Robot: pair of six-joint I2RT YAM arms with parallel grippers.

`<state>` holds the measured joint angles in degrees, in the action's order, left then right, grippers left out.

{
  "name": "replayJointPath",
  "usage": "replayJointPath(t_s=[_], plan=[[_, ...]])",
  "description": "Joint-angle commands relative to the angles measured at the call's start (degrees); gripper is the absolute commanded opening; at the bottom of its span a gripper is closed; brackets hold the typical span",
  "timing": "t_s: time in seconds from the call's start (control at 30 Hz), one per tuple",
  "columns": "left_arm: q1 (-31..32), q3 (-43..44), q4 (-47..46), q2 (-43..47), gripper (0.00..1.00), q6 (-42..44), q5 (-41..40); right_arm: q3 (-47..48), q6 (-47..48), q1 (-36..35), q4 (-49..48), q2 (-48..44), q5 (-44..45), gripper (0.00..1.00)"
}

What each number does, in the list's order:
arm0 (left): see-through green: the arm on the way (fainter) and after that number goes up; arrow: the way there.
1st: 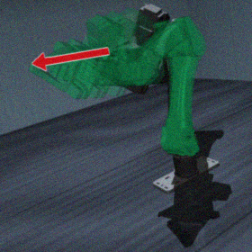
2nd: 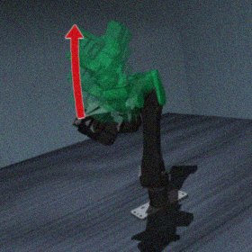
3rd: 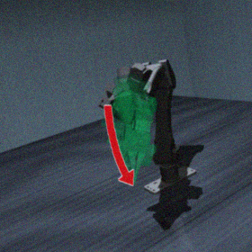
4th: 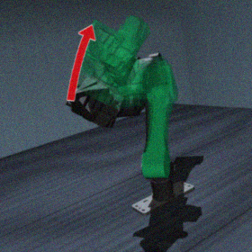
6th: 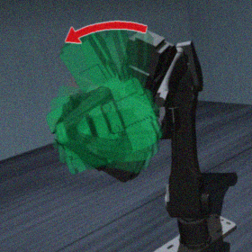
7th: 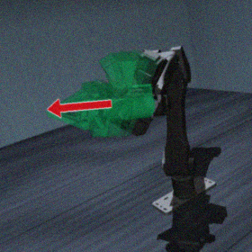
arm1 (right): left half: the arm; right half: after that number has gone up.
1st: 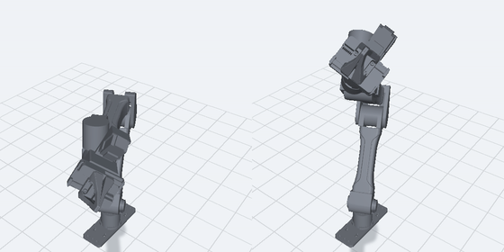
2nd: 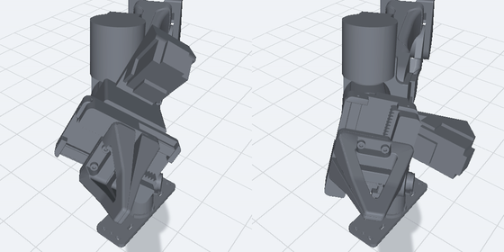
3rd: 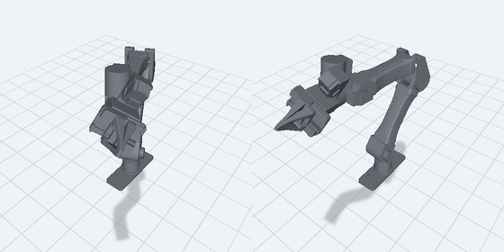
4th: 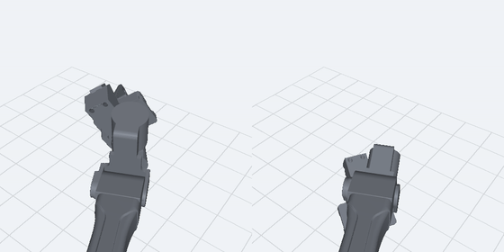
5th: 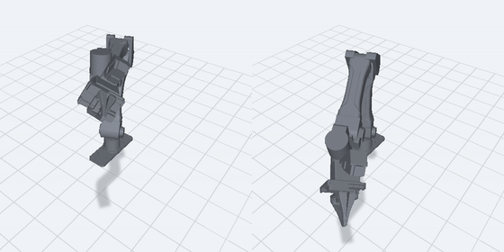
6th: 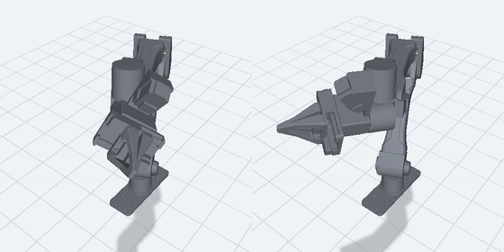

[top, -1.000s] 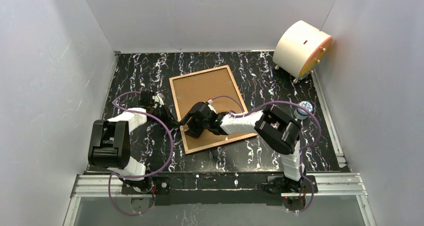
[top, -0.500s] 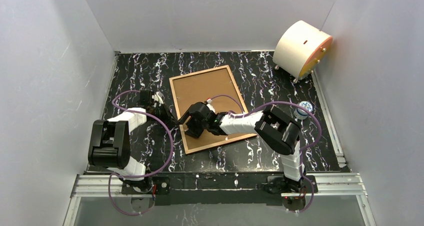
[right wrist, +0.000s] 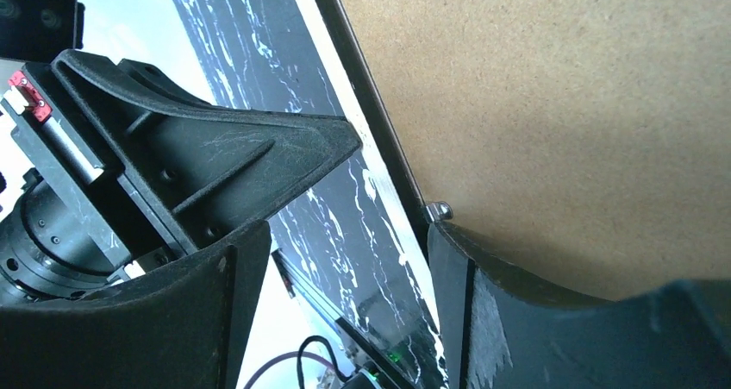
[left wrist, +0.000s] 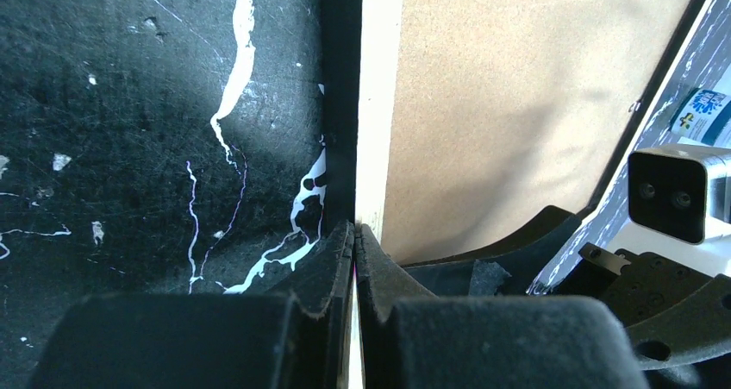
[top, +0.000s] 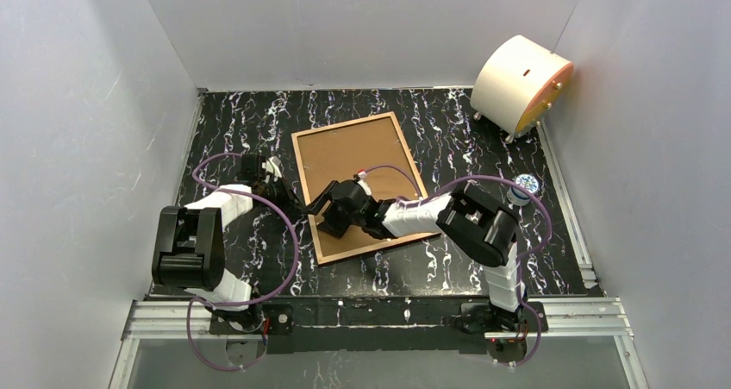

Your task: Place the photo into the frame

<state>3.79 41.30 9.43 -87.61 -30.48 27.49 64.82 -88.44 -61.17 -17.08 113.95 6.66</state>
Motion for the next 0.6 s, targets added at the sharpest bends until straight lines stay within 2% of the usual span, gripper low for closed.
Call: replayJointPath(t_s=[0.0, 0.17, 0.37, 0.47, 0.57], plan=[[1.48, -2.25, 7.91, -2.8, 0.0, 2.82, -3.06, -2.45, 0.87, 0.46, -12.77, 1.85, 5.77, 0.76], [1.48, -2.28, 8.3, -2.23, 0.0, 3.07, -2.82, -4.46, 2.09, 0.6, -13.24, -1.32, 4.72, 0.76], [1.48, -1.37, 8.82, 0.27, 0.0, 2.28, -4.8, -9.33, 8.96, 0.52, -10.04, -12.29, 8.8, 0.77], [1.48, -0.92, 9.53, 3.3, 0.0, 1.31, -7.67, -9.76, 14.54, 0.48, -6.7, -16.16, 11.87, 0.77], [1.48, -1.0, 10.86, 7.61, 0.0, 0.46, -12.15, -5.85, 22.42, 0.46, -1.08, -16.71, 12.47, 0.77]])
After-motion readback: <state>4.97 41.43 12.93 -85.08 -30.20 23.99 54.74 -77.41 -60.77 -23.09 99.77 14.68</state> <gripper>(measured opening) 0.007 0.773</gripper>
